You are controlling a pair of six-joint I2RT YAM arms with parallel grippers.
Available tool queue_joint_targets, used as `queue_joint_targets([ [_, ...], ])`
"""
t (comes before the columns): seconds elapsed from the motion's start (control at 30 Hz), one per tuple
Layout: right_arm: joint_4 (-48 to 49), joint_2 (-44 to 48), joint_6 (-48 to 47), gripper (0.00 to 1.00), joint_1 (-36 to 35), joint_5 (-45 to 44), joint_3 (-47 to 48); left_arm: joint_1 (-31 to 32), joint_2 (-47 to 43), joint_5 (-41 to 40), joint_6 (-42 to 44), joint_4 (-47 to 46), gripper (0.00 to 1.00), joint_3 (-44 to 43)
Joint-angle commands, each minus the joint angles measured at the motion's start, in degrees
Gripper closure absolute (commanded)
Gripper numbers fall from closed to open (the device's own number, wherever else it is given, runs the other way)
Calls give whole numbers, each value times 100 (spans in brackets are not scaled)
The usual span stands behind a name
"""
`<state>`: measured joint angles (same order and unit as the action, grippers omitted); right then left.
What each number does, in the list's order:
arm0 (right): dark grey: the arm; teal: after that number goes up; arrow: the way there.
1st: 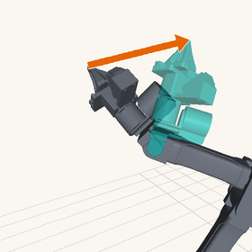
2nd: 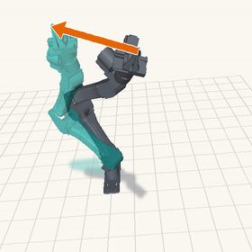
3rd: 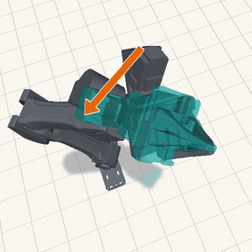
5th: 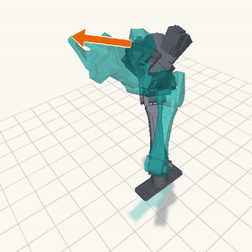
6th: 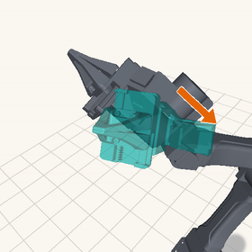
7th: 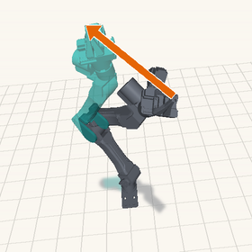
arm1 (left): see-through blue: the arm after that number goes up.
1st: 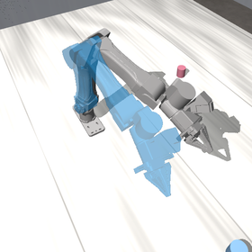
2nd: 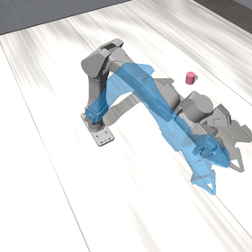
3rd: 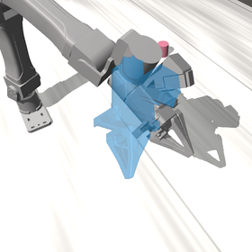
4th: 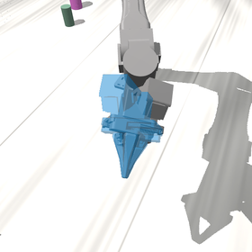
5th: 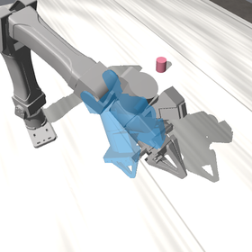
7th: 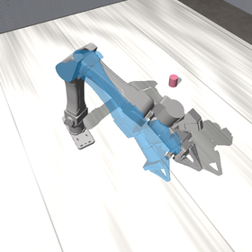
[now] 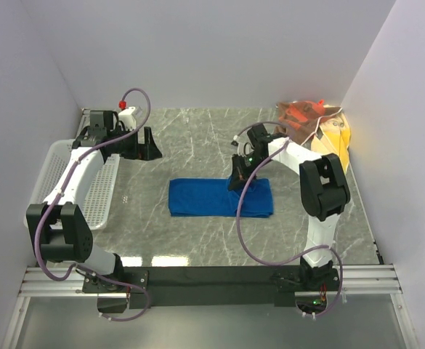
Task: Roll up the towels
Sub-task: Fold the towel
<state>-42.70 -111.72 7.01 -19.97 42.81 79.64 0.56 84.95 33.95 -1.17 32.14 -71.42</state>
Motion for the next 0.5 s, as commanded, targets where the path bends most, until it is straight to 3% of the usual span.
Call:
queue_joint_targets([
  [0.0, 130, -130, 134, 100, -165, 114, 263, -21, -171, -64, -59, -243, 1, 49],
  [0.13, 174, -253, 196, 100, -227, 140, 491, -21, -268, -65, -41, -322, 0, 145],
  [0.17, 174, -288, 205, 95, -236, 158, 535, -21, -286, -73, -33, -322, 1, 189],
  [0.2, 174, -350, 213, 76, -253, 184, 579, -21, -321, -82, 20, -322, 1, 207],
  [0.27, 165, -359, 187, 66, -306, 368, 649, -21, -452, -38, 55, -392, 1, 321],
  [0.3, 122, -333, 126, 52, -306, 456, 676, -21, -514, -29, 55, -445, 1, 374],
  [0.37, 8, -132, 3, 46, -297, 727, 728, -21, -689, 93, 249, -585, 1, 523],
  [0.47, -309, 394, -383, 44, -219, 799, 791, 41, -752, 418, 231, -700, 1, 603],
])
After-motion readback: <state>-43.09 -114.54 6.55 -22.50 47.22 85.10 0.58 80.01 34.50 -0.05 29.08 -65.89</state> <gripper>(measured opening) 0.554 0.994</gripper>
